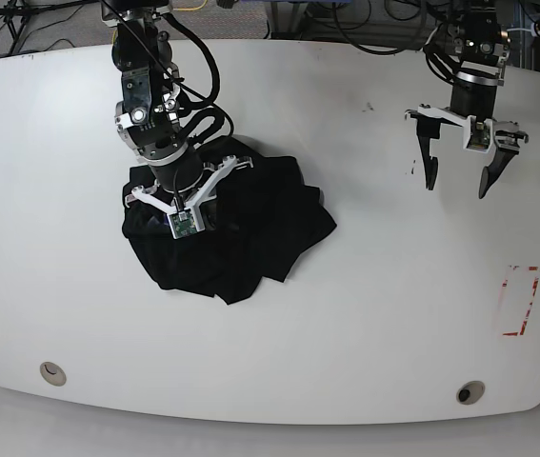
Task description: Fold the T-shirt properly
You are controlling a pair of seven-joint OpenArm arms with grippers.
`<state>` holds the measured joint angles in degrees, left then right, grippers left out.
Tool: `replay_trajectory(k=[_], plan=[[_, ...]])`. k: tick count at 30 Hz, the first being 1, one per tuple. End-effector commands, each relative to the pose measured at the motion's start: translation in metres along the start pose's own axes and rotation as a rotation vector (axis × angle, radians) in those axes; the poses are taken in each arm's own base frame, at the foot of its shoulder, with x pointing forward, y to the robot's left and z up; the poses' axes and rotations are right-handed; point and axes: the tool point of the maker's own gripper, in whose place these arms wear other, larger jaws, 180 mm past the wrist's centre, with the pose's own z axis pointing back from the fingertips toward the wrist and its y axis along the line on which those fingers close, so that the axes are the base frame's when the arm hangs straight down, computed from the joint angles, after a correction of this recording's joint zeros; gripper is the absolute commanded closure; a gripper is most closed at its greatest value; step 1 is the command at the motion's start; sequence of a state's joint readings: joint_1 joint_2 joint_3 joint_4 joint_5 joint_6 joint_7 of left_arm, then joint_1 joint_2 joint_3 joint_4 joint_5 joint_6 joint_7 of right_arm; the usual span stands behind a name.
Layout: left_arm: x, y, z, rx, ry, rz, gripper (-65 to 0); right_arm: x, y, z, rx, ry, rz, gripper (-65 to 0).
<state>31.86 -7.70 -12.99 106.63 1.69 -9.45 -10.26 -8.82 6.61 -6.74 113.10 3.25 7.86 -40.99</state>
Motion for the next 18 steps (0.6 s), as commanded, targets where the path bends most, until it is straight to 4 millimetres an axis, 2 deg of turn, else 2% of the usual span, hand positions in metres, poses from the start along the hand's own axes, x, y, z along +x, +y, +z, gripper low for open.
replay_trajectory(k=[1,18], plan=[[0.0107,0.0039,-0.0013,0.008,-0.042,-0.012,-45.7,0.0153,-0.0001,0.0039,0.005,-0.054,0.012,0.0],[0.0130,0.0039,-0.0005,0.007,-0.050,-0.011,-46.1,0.0234,0.0025,0.0020,0.008,-0.071,0.005,0.0]])
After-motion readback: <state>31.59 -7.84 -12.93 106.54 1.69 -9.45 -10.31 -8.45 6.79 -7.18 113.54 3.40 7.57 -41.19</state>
